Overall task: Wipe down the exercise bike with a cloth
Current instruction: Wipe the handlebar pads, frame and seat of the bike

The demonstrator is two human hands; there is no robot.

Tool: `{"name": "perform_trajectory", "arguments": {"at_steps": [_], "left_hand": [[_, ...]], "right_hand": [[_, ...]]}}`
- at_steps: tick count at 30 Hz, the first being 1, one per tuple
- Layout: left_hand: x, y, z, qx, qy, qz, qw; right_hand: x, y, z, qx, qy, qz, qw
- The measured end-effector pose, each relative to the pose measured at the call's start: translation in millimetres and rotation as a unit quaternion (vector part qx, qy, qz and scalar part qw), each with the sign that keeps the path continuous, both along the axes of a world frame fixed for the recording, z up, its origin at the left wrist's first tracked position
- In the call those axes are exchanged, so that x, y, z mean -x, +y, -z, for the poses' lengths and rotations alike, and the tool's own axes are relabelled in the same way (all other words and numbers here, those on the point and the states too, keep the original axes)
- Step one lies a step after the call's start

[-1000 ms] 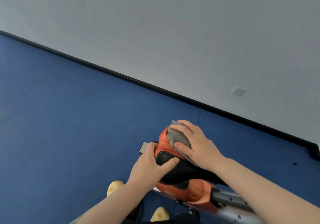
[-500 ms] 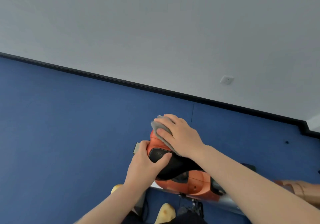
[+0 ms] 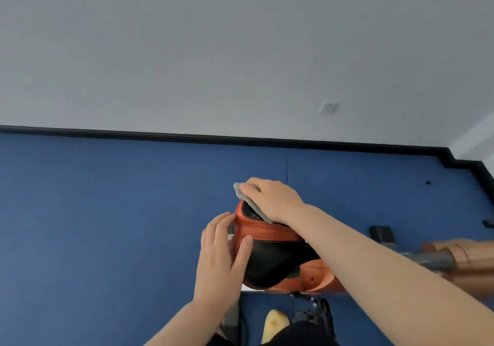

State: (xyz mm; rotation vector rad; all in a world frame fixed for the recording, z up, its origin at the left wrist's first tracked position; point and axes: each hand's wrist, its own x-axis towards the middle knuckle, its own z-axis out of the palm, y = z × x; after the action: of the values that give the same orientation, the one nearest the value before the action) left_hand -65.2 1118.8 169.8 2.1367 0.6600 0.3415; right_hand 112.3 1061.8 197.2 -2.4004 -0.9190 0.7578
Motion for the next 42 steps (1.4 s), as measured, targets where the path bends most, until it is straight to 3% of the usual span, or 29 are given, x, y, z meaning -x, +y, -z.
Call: {"name": "perform_trajectory", "arguments": {"at_steps": [3, 5, 7, 10, 13, 16, 21, 27, 33, 38, 40, 42], "left_hand": [[-10, 10, -9, 0.009, -0.017, 0.017, 1.000], [-17, 15, -12, 0.001, -0.023, 0.053, 0.998], [-23, 17, -11, 0.002, -0.023, 0.082, 0.996], [-34, 18, -9, 0.010, -0.023, 0.091, 0.996], [-44, 15, -9, 0.021, -0.028, 0.105, 0.994], [-46, 16, -7, 0.000, -0.031, 0.136, 0.990], [-48, 17, -2, -0.053, -0.011, 0.177, 0.983], [-49, 21, -1, 0.009, -0.053, 0.194, 0.979], [-48, 21, 0, 0.027, -0.065, 0.204, 0.976], [-51, 28, 0, 0.019, -0.050, 0.231, 0.971], [-52, 29, -1, -0.003, -0.053, 0.250, 0.967], [-51, 31, -2, -0.013, -0.050, 0.257, 0.965]], "right_hand": [[22, -12, 6, -0.066, -0.117, -0.056, 0.989], [17, -38, 3, -0.057, -0.054, -0.002, 0.997], [9, -59, 3, 0.053, -0.031, 0.101, 0.993], [30, -56, 2, 0.131, -0.179, 0.142, 0.965], [71, -31, 4, 0.056, -0.236, 0.184, 0.953], [78, -54, 2, 0.029, -0.239, 0.174, 0.955], [59, -93, 6, 0.152, -0.257, 0.292, 0.909], [112, -53, 12, 0.059, -0.214, 0.244, 0.944], [95, -58, 9, 0.123, -0.191, 0.355, 0.907], [138, -34, 16, 0.066, -0.225, 0.288, 0.928], [122, -48, 14, 0.073, -0.203, 0.330, 0.919], [122, -44, 15, 0.068, -0.185, 0.429, 0.881]]}}
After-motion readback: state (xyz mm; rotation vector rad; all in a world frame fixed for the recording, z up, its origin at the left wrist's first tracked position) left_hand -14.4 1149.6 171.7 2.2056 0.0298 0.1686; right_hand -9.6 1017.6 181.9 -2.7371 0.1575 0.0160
